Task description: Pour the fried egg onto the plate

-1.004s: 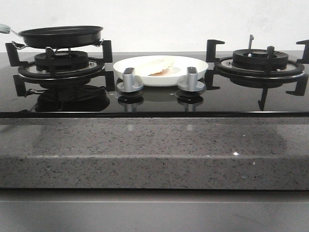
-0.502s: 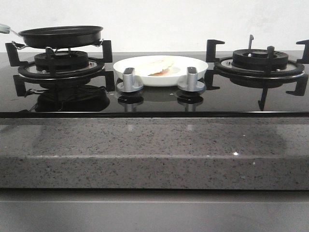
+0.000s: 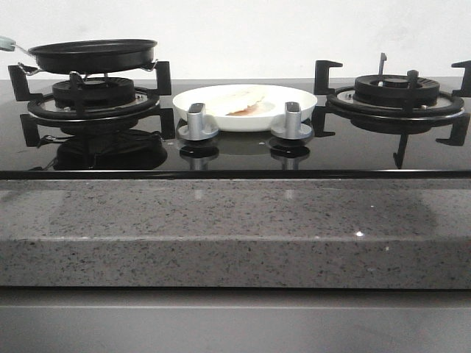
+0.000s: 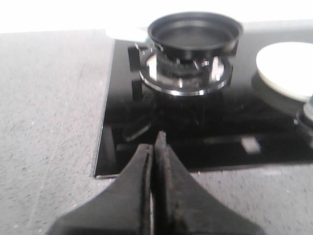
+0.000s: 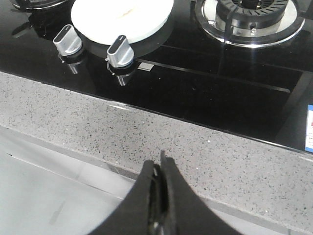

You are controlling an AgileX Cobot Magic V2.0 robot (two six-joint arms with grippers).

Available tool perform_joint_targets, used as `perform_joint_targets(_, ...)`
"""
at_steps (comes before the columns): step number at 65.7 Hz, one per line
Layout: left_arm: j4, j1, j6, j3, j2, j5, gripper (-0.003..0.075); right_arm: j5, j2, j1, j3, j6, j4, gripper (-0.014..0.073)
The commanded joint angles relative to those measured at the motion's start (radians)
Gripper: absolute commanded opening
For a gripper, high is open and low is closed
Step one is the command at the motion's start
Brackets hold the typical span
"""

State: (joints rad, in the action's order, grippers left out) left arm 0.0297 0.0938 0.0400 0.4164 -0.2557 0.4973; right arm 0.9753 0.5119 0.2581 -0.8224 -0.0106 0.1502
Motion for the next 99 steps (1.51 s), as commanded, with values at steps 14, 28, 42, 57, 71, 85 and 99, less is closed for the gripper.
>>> perform_joint_targets(14,0.015,-0.002,-0.029,-0.283,0.175,-0.429,-0.0020,-0.066,0.004,-0.002,-0.025,0.011,-0.001,-0.0068)
perform_joint_targets(28,0.055,-0.041,-0.029,-0.406,0.268,-0.544,-0.0020,-0.066,0.004,-0.002,-0.025,0.011,-0.001,-0.0068)
perform_joint_targets(42,0.055,-0.048,-0.029,-0.428,0.276,-0.535,-0.0020,-0.061,0.004,-0.002,-0.025,0.011,-0.001,-0.0068)
perform_joint_targets(57,0.073,-0.056,-0.029,-0.428,0.276,-0.535,-0.0020,-0.059,0.004,-0.002,-0.025,0.011,-0.001,-0.0068)
perform_joint_targets(71,0.095,-0.067,-0.029,-0.428,0.274,-0.528,-0.0020,-0.059,0.004,-0.002,-0.025,0.011,-0.001,-0.0068)
perform_joint_targets(85,0.095,-0.067,-0.029,-0.428,0.272,-0.528,-0.0020,-0.059,0.004,-0.002,-0.025,0.011,-0.001,-0.0068)
perform_joint_targets(99,0.088,-0.067,-0.029,-0.428,0.272,-0.528,-0.0020,-0.059,0.004,-0.002,-0.025,0.011,-0.001,-0.0068)
